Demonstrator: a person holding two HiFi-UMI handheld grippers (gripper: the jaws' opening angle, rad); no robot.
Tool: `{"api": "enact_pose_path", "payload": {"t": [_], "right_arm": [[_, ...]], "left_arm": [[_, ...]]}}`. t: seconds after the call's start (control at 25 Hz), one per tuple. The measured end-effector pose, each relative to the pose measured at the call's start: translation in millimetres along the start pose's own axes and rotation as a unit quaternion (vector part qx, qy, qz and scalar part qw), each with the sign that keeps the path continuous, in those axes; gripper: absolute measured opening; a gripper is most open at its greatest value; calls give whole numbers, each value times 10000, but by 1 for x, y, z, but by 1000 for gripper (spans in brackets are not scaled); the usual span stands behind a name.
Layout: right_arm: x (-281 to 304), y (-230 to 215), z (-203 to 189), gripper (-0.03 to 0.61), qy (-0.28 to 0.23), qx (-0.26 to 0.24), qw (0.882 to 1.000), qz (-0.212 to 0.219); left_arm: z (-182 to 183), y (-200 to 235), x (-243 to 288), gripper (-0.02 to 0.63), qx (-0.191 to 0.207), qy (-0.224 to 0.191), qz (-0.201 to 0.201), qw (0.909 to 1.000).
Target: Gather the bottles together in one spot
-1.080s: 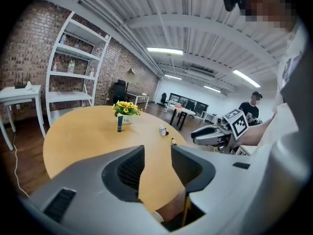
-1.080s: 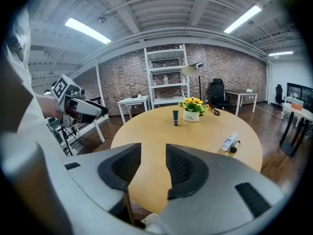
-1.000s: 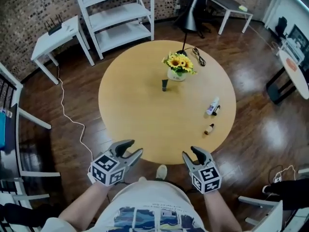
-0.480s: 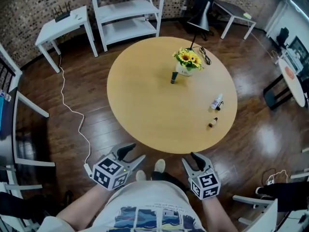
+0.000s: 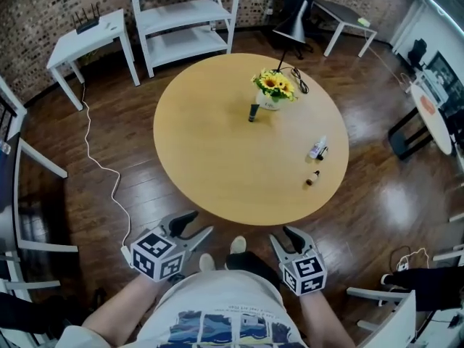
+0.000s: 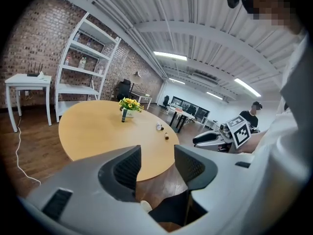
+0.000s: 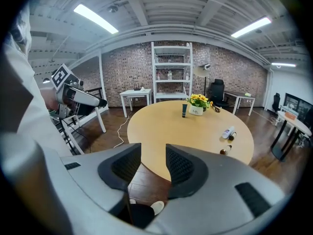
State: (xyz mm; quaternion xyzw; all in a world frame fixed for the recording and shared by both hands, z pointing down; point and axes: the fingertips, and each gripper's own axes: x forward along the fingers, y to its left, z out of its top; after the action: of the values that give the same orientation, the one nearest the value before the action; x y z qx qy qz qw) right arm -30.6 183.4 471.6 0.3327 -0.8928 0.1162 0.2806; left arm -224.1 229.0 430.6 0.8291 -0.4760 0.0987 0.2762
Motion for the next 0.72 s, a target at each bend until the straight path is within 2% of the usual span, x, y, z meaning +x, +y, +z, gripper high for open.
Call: {"api": "enact_pose_path", "payload": {"t": [0.2,0.44,0.72], "right_arm": [[9,-36,-16,187,162,264,9994,-138],[23,-116,-26,245,219,578,9965,-567],[59,-212,-34,245,360,947,9907,-910]], "left_arm": [[6,8,25,187,117,86,139,9998],[20,11,72,187,101,178,183,9996],[41,21,127,187,135,310,474,9983]]}}
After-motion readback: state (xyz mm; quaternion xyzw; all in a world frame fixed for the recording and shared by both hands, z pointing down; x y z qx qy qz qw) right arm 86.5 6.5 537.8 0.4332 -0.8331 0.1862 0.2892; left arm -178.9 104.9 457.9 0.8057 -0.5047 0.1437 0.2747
